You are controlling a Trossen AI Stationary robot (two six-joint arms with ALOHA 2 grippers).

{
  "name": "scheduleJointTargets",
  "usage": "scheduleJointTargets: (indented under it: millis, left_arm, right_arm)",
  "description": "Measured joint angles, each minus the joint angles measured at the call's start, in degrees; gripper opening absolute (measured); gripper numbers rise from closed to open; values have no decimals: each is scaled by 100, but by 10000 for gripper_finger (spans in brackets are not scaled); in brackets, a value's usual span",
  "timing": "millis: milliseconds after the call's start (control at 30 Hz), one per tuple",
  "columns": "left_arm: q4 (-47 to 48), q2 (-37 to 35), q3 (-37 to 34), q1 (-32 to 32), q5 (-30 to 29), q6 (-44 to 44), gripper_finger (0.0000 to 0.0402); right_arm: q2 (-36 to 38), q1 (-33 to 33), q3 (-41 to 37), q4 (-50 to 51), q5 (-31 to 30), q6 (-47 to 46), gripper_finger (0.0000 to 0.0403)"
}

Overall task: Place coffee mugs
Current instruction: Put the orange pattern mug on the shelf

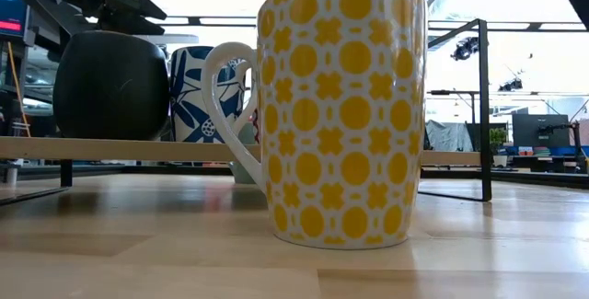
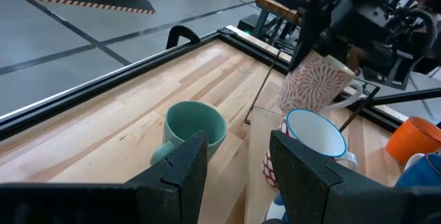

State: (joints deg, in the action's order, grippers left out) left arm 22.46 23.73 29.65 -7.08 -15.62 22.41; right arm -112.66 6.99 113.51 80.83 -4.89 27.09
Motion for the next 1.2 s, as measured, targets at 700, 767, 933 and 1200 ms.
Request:
scheduleJointTargets:
  millis: [700, 767, 933, 1200]
  left_arm:
    - [0, 0, 0, 0, 0, 0, 147]
    - [0, 0, 0, 1, 0, 2, 147]
    - [0, 0, 0, 1, 0, 4, 147]
    - [-2, -2, 0, 1, 0, 19, 147]
  right_arm:
    - [-602, -25, 2, -181, 191, -276, 0]
    - [-597, -25, 2, -174, 192, -279, 0]
    - [-612, 12, 2, -43, 195, -667, 0]
    - [-706, 12, 2, -43, 91, -871, 0]
